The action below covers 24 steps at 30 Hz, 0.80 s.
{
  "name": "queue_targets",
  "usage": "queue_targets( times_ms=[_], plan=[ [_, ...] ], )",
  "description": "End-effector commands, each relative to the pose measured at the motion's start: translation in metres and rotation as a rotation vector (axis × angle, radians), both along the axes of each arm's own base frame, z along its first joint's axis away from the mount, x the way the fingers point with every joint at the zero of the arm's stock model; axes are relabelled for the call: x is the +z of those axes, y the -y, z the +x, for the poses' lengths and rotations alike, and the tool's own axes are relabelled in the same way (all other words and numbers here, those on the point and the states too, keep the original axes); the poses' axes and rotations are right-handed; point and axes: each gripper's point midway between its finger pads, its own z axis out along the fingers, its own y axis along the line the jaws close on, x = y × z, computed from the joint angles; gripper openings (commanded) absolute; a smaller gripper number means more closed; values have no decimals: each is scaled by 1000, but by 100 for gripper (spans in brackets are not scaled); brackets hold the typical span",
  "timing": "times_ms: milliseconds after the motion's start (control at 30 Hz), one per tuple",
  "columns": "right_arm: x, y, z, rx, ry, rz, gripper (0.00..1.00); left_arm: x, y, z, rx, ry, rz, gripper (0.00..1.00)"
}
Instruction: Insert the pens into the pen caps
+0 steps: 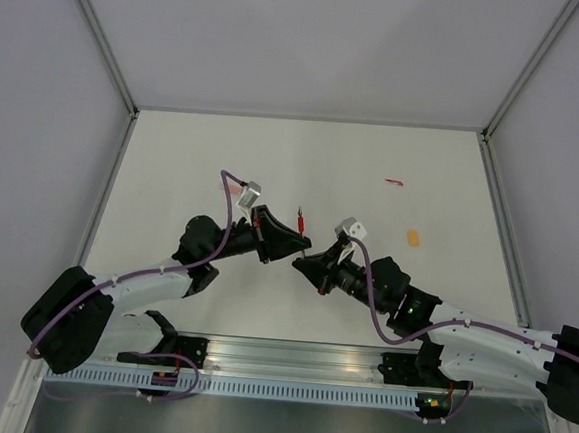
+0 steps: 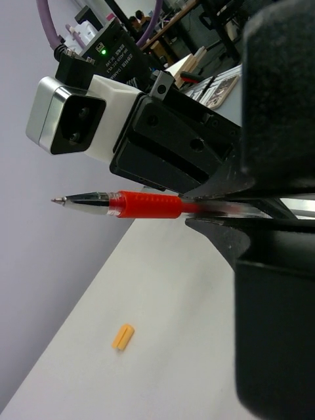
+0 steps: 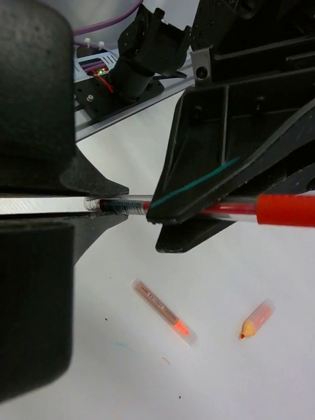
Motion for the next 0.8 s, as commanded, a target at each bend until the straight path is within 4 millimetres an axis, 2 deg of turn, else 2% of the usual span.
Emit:
queue_targets(
  times_ms=[0, 33, 100, 133, 167, 200, 233, 267, 300, 367, 400, 433, 467, 500, 533, 567, 600, 633, 667, 700, 733, 767],
  plan=[
    [15, 1, 3, -24, 11, 62, 0, 26, 5, -9, -33, 103, -95, 10],
    [15, 1, 2, -19, 10, 63, 2, 26, 5, -10, -42, 107, -100, 4],
    [13, -1, 1, -13, 3, 51, 13, 31, 5, -13, -54, 133, -128, 2],
    [12, -1, 1, -10, -1, 44, 32, 33, 4, -14, -57, 138, -138, 2],
    [11, -1, 1, -8, 0, 36, 44, 36, 4, -13, -52, 141, -145, 2],
    [11, -1, 0, -3, 3, 20, 53, 34, 5, -9, -37, 117, -126, 2],
    [10, -2, -4, 29, 14, 5, 65, 39, 2, -3, 8, 107, -123, 2],
    [14, -1, -7, 50, 43, -4, 68, 49, 3, 7, 47, 103, -112, 2],
    [13, 0, -11, 68, 42, -31, 72, 23, 5, 20, 96, 6, 14, 2],
    [20, 4, -22, 124, 71, -41, 74, 24, -3, 43, 231, -54, 103, 2],
    [18, 7, -23, 133, 82, -75, 74, 40, -2, 50, 254, 9, 140, 2],
    [21, 11, -23, 121, 80, -80, 74, 24, -4, 49, 249, -27, 233, 2],
    [37, 20, -12, 41, 98, -70, 74, 40, -4, 51, 252, 10, 244, 2],
    [32, 29, -7, -4, 79, -107, 73, 40, -6, 50, 251, 48, 286, 2],
    [40, 37, -4, -45, 90, -101, 72, 29, -11, 50, 258, 21, 349, 2],
    [56, 46, 8, -125, 109, -92, 72, 35, -15, 51, 277, 37, 360, 2],
    [55, 55, 12, -159, 124, -145, 70, 31, -18, 52, 291, 41, 387, 2],
    [57, 61, 18, -197, 129, -174, 70, 18, -26, 56, 331, 3, 442, 2],
    [77, 79, 37, -340, 146, -177, 70, 13, -30, 56, 346, -12, 465, 2],
    [76, 92, 47, -423, 132, -221, 70, 7, -32, 57, 354, -26, 475, 2],
    [73, 97, 58, -496, 103, -244, 71, 1, -32, 56, 353, -42, 482, 2],
    [89, 110, 74, -597, 87, -218, 74, -12, -32, 54, 344, -56, 482, 2]
  ],
)
